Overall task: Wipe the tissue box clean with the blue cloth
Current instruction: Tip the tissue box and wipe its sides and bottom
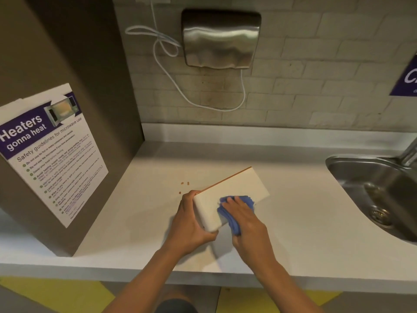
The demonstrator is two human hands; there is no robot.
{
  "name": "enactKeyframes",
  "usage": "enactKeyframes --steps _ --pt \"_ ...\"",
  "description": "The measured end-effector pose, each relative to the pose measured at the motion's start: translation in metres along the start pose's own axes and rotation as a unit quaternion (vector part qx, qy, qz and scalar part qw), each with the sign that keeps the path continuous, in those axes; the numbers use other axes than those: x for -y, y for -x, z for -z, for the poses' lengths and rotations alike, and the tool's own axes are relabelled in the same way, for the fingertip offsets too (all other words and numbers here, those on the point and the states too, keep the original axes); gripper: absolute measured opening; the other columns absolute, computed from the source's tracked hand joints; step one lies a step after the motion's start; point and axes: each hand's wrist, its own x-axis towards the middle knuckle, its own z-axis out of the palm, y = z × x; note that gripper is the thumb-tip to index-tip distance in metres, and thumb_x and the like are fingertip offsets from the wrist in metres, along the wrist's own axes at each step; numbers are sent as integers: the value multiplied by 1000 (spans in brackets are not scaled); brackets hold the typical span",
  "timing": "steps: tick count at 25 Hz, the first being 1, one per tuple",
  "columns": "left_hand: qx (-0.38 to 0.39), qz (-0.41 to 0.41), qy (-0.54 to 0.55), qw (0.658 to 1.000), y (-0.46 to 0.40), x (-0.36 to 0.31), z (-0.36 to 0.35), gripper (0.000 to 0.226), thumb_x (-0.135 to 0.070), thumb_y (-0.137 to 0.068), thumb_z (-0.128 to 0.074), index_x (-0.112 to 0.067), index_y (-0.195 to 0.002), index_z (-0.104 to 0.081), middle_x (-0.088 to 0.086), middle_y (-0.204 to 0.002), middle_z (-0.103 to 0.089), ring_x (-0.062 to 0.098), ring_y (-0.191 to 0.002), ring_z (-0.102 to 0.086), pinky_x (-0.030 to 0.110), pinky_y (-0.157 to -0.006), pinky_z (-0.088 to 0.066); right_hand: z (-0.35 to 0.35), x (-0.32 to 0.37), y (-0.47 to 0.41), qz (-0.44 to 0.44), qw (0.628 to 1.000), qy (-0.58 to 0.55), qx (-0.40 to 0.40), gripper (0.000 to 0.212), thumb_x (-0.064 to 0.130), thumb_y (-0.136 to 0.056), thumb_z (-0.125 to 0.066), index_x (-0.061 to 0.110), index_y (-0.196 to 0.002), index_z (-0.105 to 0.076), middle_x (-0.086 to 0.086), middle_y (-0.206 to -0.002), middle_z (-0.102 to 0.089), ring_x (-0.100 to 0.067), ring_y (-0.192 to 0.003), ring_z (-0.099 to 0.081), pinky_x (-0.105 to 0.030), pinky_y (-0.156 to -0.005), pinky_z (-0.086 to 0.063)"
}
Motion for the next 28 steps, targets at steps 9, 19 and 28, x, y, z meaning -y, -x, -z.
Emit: enactKeyframes --steps 9,19,28 --pt "-4 20 1 1000 0 -1 2 104 -48 -51 -93 -49 -131 -26 -21 -126 -46 0 -110 -54 22 -83 -52 3 12 11 46 997 -44 -37 33 20 -92 -49 10 -119 -65 9 -124 -55 -2 -124 -44 -11 -108 -26" --pt "-17 26 -13 999 2 -1 0 114 -51 -50 -95 -39 -139 -26 -17 -133 -41 6 -119 -50 35 -93 -57 4 -12 -50 -139 989 -34 -32 41 16 -93 -58 17 -134 -53 -1 -137 -51 -21 -126 -48 -17 -96 -38" --pt "-24 -9 -6 1000 3 -2 -3 104 -49 -55 -94 -42 -136 -28 -21 -130 -43 6 -116 -52 32 -89 -57 -21 -6 -13 17 996 83 36 53 43 -102 -23 18 -148 -31 6 -153 -27 -4 -144 -10 -35 -116 -18"
